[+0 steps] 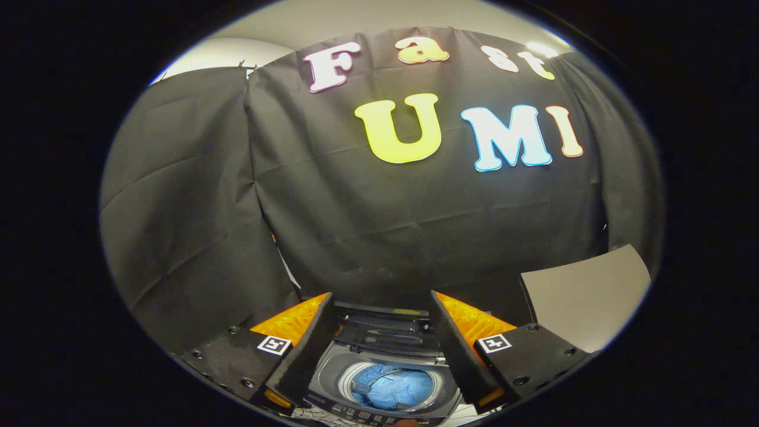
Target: Put the clothes into the washing machine and then close the washing machine lid.
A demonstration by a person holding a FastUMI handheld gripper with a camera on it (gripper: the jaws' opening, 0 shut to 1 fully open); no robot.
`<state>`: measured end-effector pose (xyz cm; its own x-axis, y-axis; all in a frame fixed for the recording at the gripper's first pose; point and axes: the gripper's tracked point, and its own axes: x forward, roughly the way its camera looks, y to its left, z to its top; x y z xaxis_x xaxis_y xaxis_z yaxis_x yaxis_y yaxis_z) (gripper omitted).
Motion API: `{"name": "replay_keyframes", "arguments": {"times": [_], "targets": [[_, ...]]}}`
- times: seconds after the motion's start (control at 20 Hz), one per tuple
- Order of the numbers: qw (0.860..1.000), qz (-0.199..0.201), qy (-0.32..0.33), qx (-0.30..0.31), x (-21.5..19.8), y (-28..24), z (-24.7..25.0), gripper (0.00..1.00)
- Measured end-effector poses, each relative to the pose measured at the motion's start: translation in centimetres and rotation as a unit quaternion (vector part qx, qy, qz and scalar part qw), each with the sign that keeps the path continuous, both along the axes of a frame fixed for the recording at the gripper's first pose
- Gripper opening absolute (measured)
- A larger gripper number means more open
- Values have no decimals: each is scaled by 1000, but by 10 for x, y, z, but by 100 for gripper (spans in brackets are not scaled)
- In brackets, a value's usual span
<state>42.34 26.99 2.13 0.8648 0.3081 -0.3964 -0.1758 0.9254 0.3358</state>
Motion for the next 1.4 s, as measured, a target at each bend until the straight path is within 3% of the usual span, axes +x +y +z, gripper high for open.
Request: {"name": "replay_keyframes", "arguments": {"times": [0.85, 1.4], "targets": [[995, -39, 90, -15, 121, 41, -121, 99], [990, -25, 129, -44, 126, 53, -159, 98]]}}
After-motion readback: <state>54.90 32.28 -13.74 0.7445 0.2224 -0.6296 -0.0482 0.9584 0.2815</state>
